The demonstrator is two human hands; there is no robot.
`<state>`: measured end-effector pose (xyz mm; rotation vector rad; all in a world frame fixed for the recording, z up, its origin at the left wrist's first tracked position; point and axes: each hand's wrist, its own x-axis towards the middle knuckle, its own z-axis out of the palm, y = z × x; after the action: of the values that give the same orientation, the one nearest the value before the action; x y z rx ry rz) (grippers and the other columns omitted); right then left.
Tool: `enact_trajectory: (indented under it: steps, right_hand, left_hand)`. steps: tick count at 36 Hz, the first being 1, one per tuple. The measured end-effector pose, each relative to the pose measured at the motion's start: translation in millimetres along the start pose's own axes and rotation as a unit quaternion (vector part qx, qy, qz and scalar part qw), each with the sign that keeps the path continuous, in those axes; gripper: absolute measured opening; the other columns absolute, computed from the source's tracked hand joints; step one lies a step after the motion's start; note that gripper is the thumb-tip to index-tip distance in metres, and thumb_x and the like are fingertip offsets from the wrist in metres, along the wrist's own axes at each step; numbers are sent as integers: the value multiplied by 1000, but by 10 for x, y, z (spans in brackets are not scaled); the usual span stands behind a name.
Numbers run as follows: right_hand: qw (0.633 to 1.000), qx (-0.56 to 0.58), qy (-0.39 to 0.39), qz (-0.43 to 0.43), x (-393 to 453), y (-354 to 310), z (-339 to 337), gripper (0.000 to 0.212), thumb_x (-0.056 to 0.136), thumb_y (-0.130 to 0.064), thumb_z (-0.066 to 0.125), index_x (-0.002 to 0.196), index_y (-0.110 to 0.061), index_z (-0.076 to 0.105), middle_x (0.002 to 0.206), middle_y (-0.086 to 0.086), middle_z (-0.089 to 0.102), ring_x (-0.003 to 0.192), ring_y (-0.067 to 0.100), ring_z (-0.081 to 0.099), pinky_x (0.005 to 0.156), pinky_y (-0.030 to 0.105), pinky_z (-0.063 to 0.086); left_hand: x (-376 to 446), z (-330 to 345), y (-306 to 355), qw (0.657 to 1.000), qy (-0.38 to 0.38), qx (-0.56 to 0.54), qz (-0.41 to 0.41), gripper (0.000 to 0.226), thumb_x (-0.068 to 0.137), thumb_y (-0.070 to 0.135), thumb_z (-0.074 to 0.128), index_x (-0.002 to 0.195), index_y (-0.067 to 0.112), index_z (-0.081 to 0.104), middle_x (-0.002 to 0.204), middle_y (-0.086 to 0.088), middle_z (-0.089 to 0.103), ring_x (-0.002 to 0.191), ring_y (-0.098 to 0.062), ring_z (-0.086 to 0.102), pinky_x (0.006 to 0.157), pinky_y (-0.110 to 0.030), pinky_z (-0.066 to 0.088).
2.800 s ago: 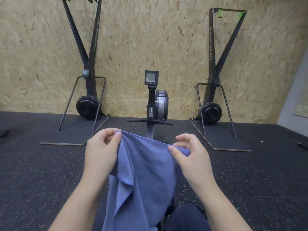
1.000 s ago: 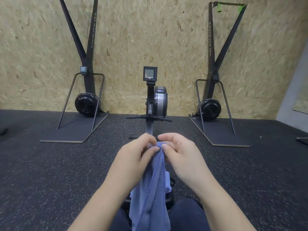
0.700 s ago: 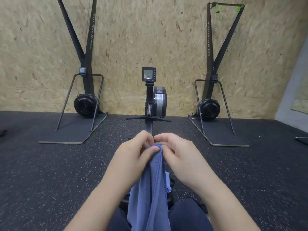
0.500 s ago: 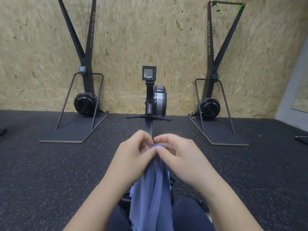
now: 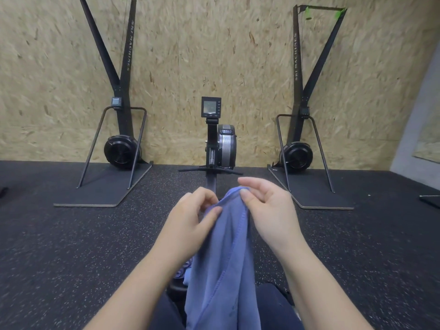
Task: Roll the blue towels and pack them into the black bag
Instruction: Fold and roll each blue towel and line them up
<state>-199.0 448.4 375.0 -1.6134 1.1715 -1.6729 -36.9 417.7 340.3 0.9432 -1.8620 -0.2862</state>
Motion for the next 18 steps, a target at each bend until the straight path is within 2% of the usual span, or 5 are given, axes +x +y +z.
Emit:
enact_trajectory:
  steps: [4, 6, 9, 14, 18]
  right_hand:
    - [999, 11, 52, -11, 140, 16, -121, 28, 92, -1, 57, 93, -28, 66, 83, -13, 73, 80, -2, 67, 72, 11, 49]
    - [996, 21, 82, -17, 228, 27, -202, 28, 92, -2, 57, 93, -28, 66, 82, -13, 73, 80, 0, 68, 72, 14, 50]
    - [992, 30, 123, -21, 367, 70, -353, 26, 93, -2, 56, 94, -27, 65, 83, -12, 73, 82, 2, 69, 73, 16, 52]
    - [985, 53, 164, 22, 585, 246, -584, 22, 94, -5, 56, 94, -25, 64, 91, -5, 74, 84, 6, 68, 76, 24, 52]
    - [979, 53, 192, 43, 699, 411, -705, 22, 93, -3, 55, 94, -23, 64, 94, -1, 73, 86, 9, 68, 82, 26, 51]
  left_hand:
    - [61, -37, -96, 998, -9, 53, 26, 16, 88, 26, 62, 80, 34, 51, 70, 15, 51, 80, -2, 47, 65, -12, 32]
    - [102, -79, -161, 995, -18, 87, 42, 5, 85, 33, 57, 82, 33, 52, 70, 17, 49, 82, 2, 45, 64, -13, 32]
    - [162, -165, -280, 991, -15, 126, 50, 18, 83, 42, 49, 85, 27, 58, 69, 18, 46, 83, 3, 45, 63, -14, 31]
    - [252, -345, -433, 980, 1, 190, 53, 24, 80, 48, 46, 86, 29, 58, 68, 13, 44, 75, -11, 44, 61, -27, 38]
    - [292, -483, -560, 964, -15, 264, 24, 12, 75, 30, 55, 87, 30, 57, 69, 6, 45, 77, -23, 51, 65, -32, 40]
